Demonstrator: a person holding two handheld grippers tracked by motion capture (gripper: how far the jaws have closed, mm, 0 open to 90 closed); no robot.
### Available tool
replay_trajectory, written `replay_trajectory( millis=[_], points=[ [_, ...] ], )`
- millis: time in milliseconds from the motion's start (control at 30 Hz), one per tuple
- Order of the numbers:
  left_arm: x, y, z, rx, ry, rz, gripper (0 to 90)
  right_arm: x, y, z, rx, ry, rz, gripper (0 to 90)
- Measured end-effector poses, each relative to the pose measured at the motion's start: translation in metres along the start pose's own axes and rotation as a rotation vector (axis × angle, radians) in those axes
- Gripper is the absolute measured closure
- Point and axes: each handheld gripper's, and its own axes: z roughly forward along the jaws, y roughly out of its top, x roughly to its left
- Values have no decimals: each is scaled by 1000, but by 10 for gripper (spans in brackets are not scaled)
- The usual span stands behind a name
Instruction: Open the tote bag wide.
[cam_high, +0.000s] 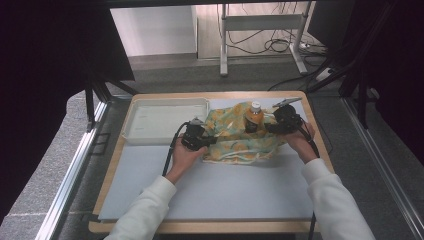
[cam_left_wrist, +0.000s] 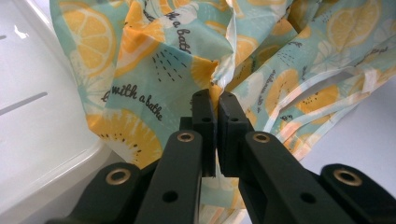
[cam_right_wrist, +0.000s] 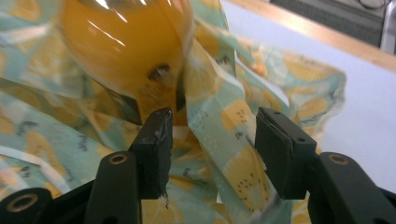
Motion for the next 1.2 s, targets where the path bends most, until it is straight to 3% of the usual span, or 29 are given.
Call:
replay_trajectory(
  millis=[233,300,367,467,533,633,733,900,1033,1200],
  points=[
    [2,-1,0,4,3,-3,876,-6,-13,18,94,-60,-3,474],
    [2,-1,0,2,6,-4,877,-7,-18,20,88,-90,-12,599],
    [2,-1,1,4,6,-4,878,-8,-22,20,84,-71,-1,698],
    [2,-2,1,12,6,-4,879,-7,-27,18,103,-56,-30,831],
    [1,-3,-1,12,5,1,880,-9,-29,11,91,-60,-48,873],
    [-2,-3,-5,0,-7,-3,881,-20,-31,0,79,-56,-42,880],
    [-6,-2,-8,-9,-33,-11,881,-38,-36,-8,63,-47,4,881],
    [-15,0,-8,-18,-50,-20,881,-55,-43,-2,67,-46,48,880],
    [-12,6,-3,-22,-10,-19,880,-63,-47,12,84,-46,68,880],
    [7,19,10,-13,44,-74,881,-71,-51,33,108,-37,109,880]
  ],
)
